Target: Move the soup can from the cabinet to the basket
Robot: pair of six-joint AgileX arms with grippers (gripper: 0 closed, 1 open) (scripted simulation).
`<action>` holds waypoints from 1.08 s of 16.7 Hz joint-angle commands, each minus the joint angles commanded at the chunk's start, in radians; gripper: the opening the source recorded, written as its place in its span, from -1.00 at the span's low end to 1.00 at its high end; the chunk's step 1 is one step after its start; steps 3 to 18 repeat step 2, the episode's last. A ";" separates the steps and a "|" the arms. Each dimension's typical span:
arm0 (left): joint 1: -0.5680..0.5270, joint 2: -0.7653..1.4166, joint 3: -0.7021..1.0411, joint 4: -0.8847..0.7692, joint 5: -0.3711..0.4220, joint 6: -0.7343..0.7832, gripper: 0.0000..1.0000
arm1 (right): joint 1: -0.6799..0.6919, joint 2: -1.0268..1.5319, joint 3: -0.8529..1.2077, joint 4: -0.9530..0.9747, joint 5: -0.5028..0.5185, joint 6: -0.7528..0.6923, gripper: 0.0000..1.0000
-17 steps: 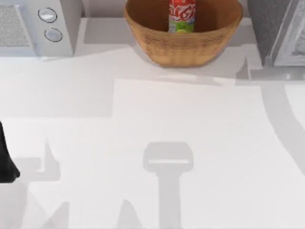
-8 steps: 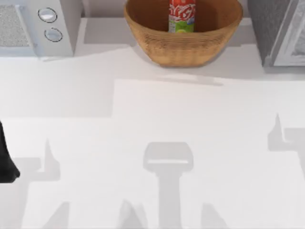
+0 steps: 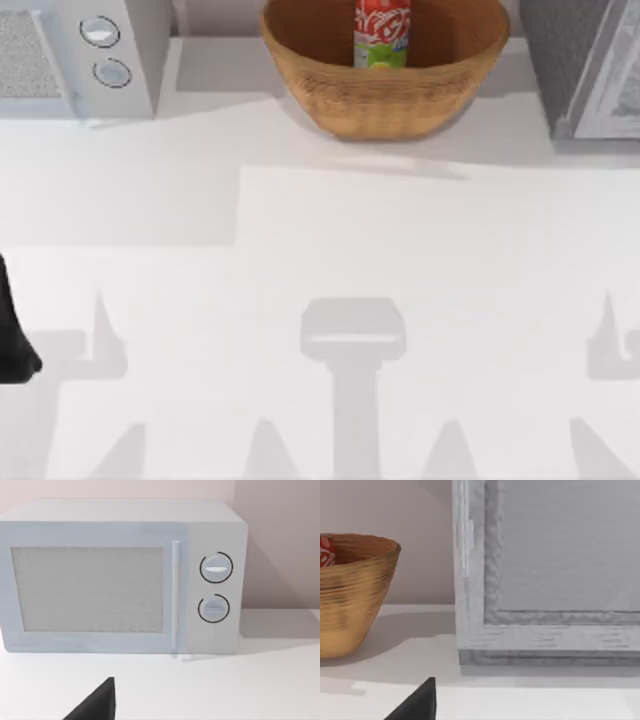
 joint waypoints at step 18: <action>0.000 0.000 0.000 0.000 0.000 0.000 1.00 | -0.003 -0.011 -0.011 0.003 -0.003 0.000 1.00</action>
